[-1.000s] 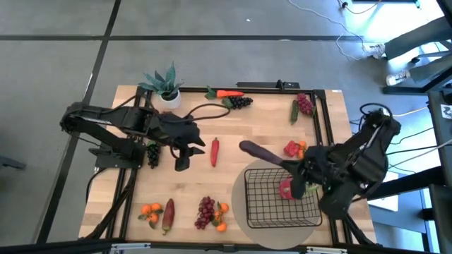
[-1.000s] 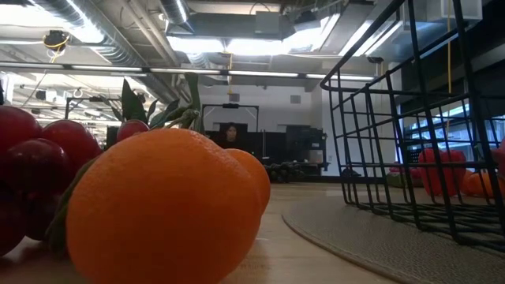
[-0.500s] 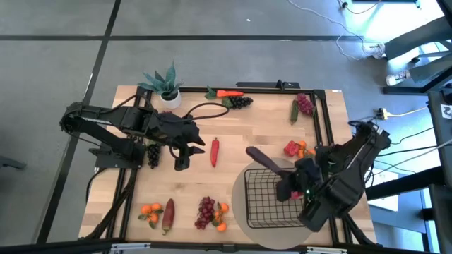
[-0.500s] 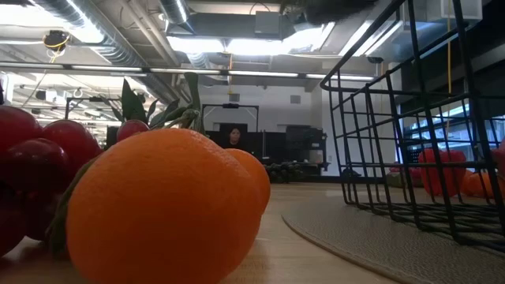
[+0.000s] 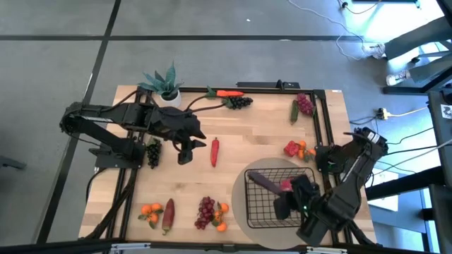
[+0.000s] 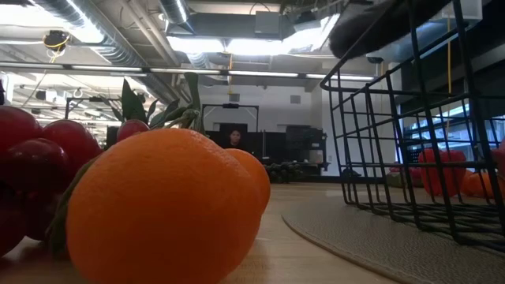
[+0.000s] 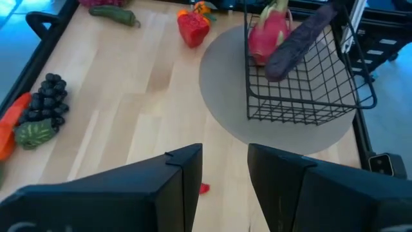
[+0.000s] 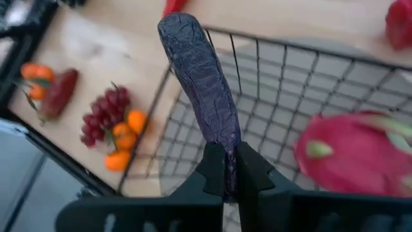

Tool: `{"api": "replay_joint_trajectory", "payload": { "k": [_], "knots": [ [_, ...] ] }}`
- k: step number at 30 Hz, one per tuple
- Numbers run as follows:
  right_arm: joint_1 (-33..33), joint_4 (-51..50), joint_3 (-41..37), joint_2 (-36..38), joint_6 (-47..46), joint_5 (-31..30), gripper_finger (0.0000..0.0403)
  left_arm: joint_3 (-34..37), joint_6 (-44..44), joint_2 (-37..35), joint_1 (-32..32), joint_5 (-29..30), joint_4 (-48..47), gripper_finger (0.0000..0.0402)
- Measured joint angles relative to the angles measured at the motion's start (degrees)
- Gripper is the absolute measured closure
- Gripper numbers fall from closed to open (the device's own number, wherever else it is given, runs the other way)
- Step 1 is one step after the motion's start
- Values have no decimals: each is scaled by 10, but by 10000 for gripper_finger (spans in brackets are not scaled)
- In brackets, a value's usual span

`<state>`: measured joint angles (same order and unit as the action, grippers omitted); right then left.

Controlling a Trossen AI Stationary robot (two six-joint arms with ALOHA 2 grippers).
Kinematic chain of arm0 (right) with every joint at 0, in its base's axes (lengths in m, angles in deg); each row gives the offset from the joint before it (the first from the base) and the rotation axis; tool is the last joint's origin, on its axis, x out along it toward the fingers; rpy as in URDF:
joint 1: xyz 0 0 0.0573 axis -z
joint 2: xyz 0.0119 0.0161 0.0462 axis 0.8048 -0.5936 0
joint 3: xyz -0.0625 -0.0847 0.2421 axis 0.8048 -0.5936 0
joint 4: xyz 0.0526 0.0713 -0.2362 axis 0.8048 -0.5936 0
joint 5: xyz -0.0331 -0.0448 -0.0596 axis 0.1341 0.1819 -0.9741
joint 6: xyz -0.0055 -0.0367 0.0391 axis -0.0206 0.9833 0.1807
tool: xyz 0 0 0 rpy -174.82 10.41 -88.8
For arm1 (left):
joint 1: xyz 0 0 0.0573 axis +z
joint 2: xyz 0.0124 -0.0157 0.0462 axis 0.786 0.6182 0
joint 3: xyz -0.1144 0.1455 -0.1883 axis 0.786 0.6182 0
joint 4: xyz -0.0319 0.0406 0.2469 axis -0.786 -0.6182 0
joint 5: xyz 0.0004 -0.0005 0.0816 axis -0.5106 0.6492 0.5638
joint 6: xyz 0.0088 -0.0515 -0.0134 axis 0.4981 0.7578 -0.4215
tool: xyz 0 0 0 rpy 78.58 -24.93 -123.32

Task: Build produce basket
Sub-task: Put the eggplant into the wire basket

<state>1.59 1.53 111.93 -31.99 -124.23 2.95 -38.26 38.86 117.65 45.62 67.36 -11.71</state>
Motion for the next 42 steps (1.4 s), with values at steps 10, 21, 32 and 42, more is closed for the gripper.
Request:
{"api": "replay_joint_trajectory", "payload": {
  "k": [10, 21, 32, 42],
  "knots": [
    [0, -6, 0, 0, 0, 12, 403, 0, 0, 0, 3, 0, 0, 289],
    [4, -1, 0, -37, 1, 81, 403, 0, -4, 0, 3, 0, 0, 289],
    [9, 2, 0, -89, 18, 135, 403, 0, -4, 0, 3, 0, 0, 289],
    [11, 18, 0, -102, 114, 305, 402, 0, -4, 0, 3, 0, 0, 289]
  ]
}}
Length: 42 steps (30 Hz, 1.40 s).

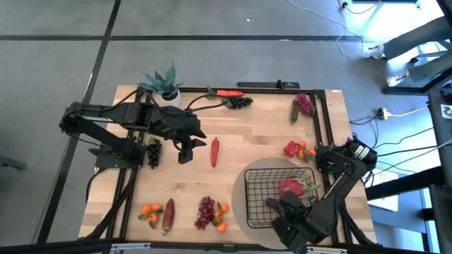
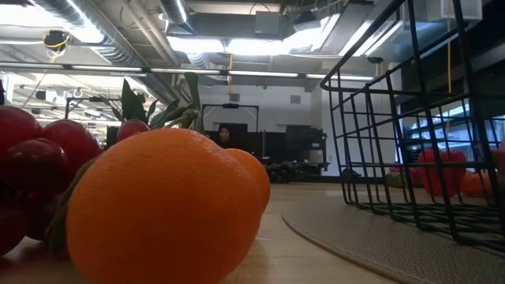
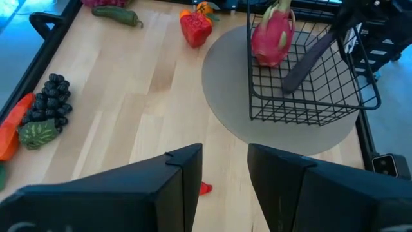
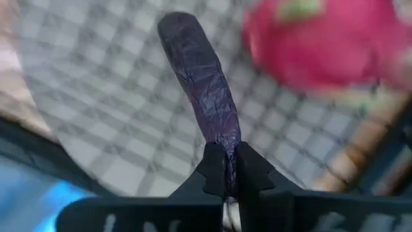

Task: Build produce basket
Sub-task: Put the eggplant into the wire basket

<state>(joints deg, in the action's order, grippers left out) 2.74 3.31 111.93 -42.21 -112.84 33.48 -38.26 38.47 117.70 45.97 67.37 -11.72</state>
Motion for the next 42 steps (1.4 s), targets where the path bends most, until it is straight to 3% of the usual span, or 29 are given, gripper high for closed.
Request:
{"api": "replay_joint_trajectory", "payload": {
  "k": [5, 14, 20, 32, 42],
  "knots": [
    [-1, -1, 0, 14, 34, 78, 402, 0, 0, 0, 0, 0, 0, 289],
    [-1, -57, 0, 44, 40, 84, 402, 0, 0, 0, 9, 0, 0, 289],
    [-1, -96, 0, 49, 78, 140, 402, 0, 0, 0, 19, 0, 0, 289],
    [-1, -96, 0, 49, 102, 116, 402, 0, 1, 0, 19, 0, 0, 289],
    [-1, -96, 0, 49, 102, 94, 402, 0, -50, 3, 18, -152, 12, 289]
  ]
}}
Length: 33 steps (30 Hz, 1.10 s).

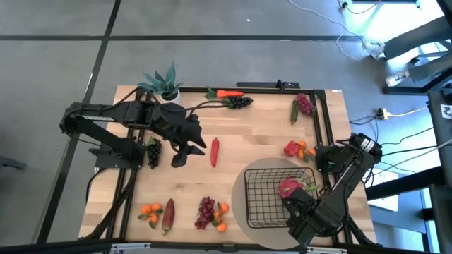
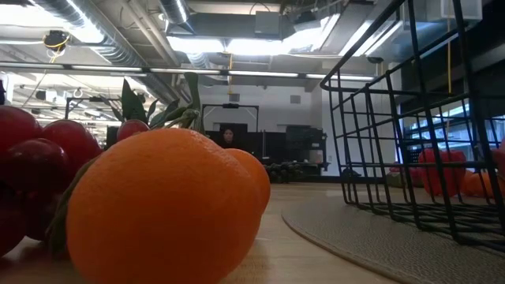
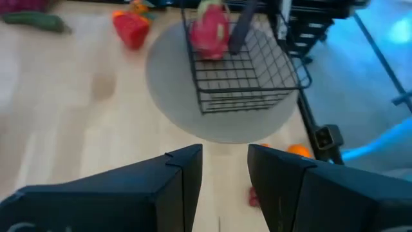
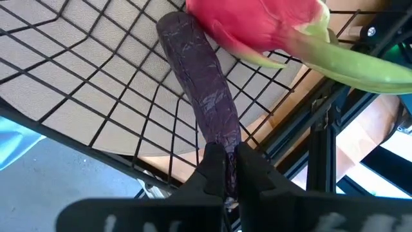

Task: Build produce basket
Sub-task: Put the eggplant into the wire basket

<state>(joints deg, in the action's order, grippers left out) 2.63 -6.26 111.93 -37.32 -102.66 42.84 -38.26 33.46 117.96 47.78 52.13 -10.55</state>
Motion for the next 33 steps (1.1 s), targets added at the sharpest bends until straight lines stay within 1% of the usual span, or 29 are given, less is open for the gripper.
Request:
{"api": "replay_joint_trajectory", "payload": {
  "k": [8, 13, 19, 28, 33],
  "knots": [
    [-3, 0, 0, 0, 1, 32, 402, 0, 4, 0, 0, 5, 1, 289],
    [-3, 0, 0, 0, 34, 82, 402, 0, 4, 0, 0, 5, 1, 289],
    [-3, 0, 0, 0, 71, 97, 402, 0, 5, 0, 0, 5, 1, 289],
    [-3, 0, 0, 0, 91, 103, 402, 0, 5, 0, 0, 5, 1, 289],
    [-3, 0, 0, 0, 102, 103, 383, 0, 5, 0, 0, 5, 1, 289]
  ]
}}
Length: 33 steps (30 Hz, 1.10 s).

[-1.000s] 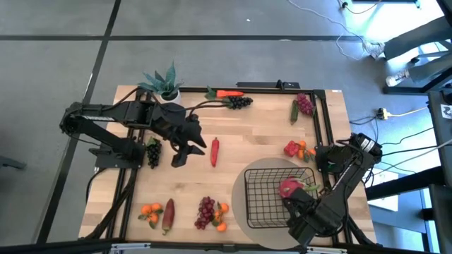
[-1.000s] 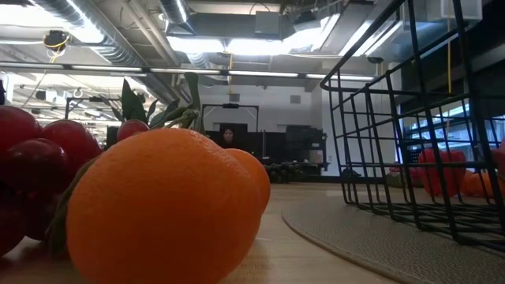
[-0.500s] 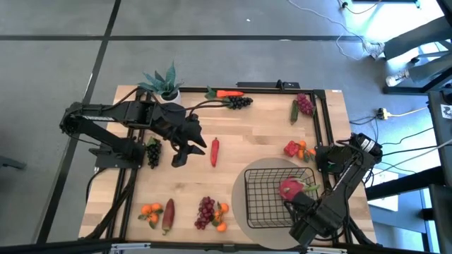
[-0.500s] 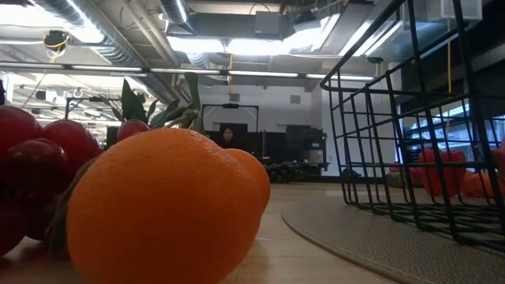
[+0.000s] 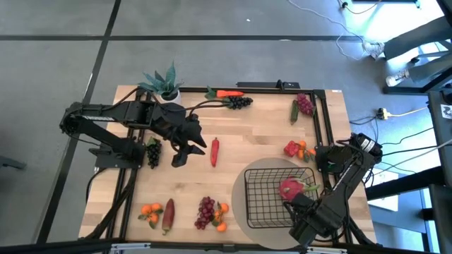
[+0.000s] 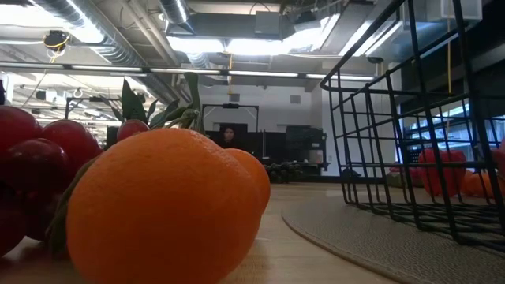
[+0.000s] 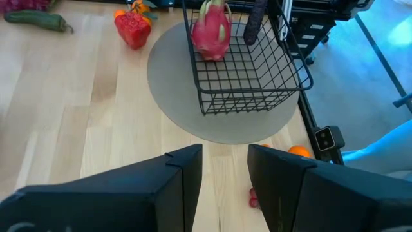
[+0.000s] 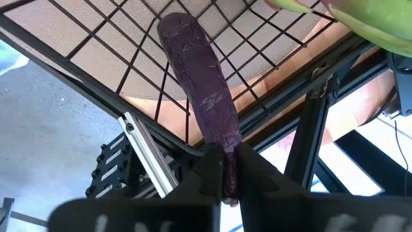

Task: Build produce basket
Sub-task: Put the eggplant into the wire basket, then put the center pepper into the wire basket

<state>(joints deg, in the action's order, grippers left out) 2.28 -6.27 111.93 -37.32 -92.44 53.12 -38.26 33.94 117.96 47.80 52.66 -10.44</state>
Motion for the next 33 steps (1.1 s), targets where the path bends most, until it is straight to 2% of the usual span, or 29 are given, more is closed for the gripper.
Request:
{"api": "replay_joint_trajectory", "payload": {
  "k": [18, 29, 33],
  "knots": [
    [0, 0, 0, 0, 1, -1, 314, 0, 0, 0, 0, 0, 0, 289],
    [0, 0, 0, 1, 34, -1, 322, 0, 35, 0, 0, 1, -9, 289],
    [0, 0, 0, 17, 33, -3, 323, 0, 69, 0, 0, 25, -37, 289]
  ]
}}
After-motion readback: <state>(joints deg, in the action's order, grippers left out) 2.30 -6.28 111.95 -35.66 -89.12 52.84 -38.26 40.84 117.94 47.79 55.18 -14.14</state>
